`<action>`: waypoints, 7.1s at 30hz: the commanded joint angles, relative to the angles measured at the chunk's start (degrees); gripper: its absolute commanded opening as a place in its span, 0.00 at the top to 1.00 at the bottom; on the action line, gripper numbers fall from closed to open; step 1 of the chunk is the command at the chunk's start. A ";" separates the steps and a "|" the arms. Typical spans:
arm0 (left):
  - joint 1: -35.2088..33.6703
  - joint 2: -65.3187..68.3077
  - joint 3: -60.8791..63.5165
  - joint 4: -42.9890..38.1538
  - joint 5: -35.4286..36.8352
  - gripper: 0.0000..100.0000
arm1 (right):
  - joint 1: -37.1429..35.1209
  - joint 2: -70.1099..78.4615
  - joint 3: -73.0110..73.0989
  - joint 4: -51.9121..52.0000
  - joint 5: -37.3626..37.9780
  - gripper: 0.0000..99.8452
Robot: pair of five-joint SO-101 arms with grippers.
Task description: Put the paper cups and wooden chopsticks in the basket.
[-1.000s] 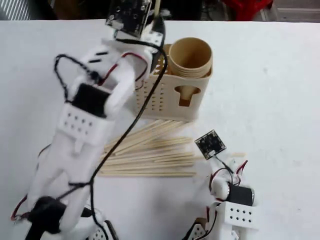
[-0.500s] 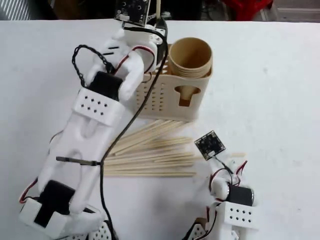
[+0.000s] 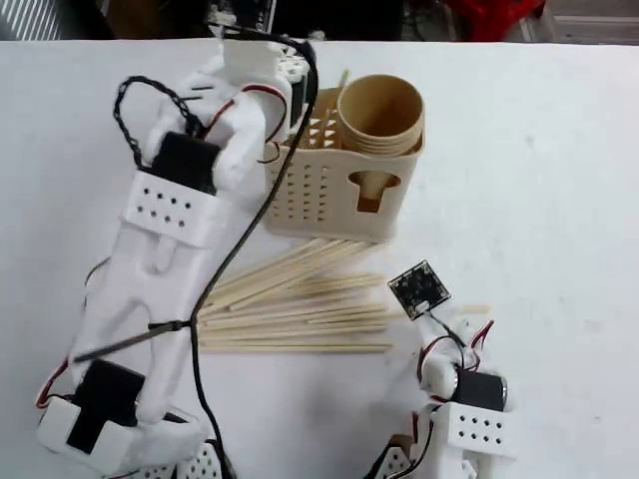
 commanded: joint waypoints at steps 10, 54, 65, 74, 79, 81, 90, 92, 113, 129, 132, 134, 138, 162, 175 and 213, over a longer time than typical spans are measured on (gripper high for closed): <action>0.84 -0.31 -29.10 44.75 -13.54 0.93 | 0.22 -0.48 -0.18 0.40 0.70 0.98; 15.25 5.32 52.40 9.49 -39.03 0.97 | 0.40 -0.48 -0.18 0.48 0.70 0.98; 14.37 2.33 52.04 11.52 -39.03 0.98 | 0.31 -0.48 -0.18 0.48 0.79 0.98; 9.89 -14.37 45.80 24.53 -39.12 0.98 | 0.31 -0.48 -0.18 0.48 0.79 0.98; 9.98 -20.18 42.02 30.86 -39.12 0.98 | 0.31 -0.48 -0.18 0.48 0.79 0.98; 9.98 -21.93 40.18 31.91 -38.59 0.98 | 0.31 -0.48 -0.18 0.48 0.79 0.98; 9.98 -25.19 19.52 34.73 -30.86 0.98 | 0.31 -0.48 -0.18 0.48 0.79 0.98; 9.98 -25.19 13.45 34.29 -28.66 0.98 | 0.31 -0.48 -0.18 0.48 0.79 0.98; 2.15 -18.95 14.59 -16.88 -8.88 0.98 | 0.40 -0.48 -0.18 0.48 0.79 0.98; -3.21 -1.98 8.00 -13.98 6.86 0.97 | 0.31 -0.48 -0.09 0.48 0.79 0.98; -3.21 -2.07 8.00 -12.75 6.86 0.97 | 0.31 -0.48 -0.09 0.48 0.79 0.98; -3.21 -2.07 8.00 -12.40 6.86 0.93 | 0.31 -0.48 -0.09 0.48 0.79 0.98; -3.21 -2.07 8.00 -12.40 6.86 0.90 | 0.31 -0.48 -0.09 0.48 0.79 0.98; -26.86 -1.54 6.68 6.51 6.86 0.90 | 0.31 -0.48 0.00 0.31 0.79 0.98; -32.57 -1.54 48.88 -18.73 6.51 0.90 | -3.38 -0.57 -3.78 -5.67 0.79 0.97; -38.20 11.30 41.49 -21.71 1.93 0.90 | -54.02 63.96 -38.33 -14.37 7.21 0.88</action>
